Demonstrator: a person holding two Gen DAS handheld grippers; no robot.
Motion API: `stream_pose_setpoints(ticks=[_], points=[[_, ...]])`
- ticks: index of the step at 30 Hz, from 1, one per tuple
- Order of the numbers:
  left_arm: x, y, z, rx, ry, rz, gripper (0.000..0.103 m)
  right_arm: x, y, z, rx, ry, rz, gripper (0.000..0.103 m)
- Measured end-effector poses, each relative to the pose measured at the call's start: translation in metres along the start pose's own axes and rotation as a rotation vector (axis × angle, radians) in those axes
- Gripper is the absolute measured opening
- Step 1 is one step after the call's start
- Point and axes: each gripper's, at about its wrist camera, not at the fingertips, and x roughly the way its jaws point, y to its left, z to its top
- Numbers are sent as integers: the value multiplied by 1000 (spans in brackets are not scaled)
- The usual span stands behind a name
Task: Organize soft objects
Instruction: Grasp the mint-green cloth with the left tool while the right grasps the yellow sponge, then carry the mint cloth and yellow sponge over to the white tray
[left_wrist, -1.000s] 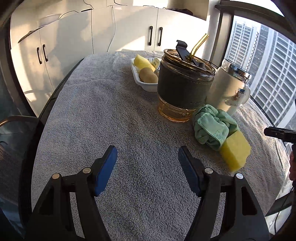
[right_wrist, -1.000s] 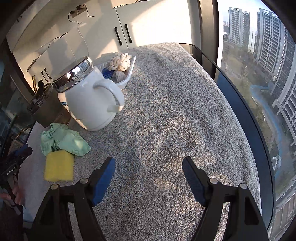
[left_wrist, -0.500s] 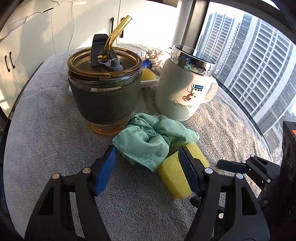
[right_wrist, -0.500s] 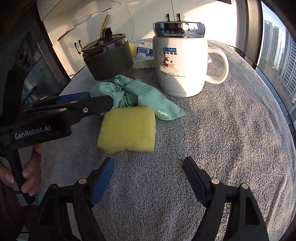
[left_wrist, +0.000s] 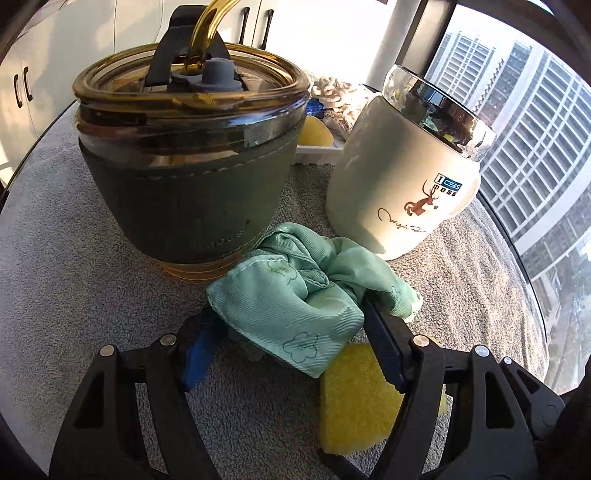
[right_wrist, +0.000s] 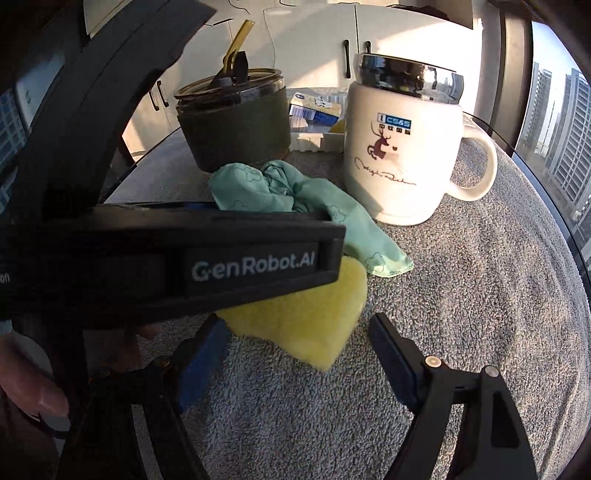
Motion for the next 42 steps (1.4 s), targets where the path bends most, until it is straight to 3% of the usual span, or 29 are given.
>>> stream_pose_setpoints(ticks=[6, 11, 22, 26, 32, 42], points=[[-11, -5, -4, 21, -48, -11, 44, 3, 3, 7, -11, -4, 30, 61], [-29, -13, -9, 30, -113, -17, 37, -9, 0, 1, -2, -11, 33, 59], [-55, 2, -15, -35, -162, -30, 37, -46, -15, -12, 10, -50, -16, 59], [-66, 3, -19, -60, -181, 12, 37, -55, -31, -16, 42, -59, -38, 59], [-86, 37, -36, -110, -196, 65, 37, -65, -63, -12, 97, -72, -105, 59], [-100, 77, -31, -186, -226, 150, 37, -81, -109, 5, 125, -106, -205, 59]])
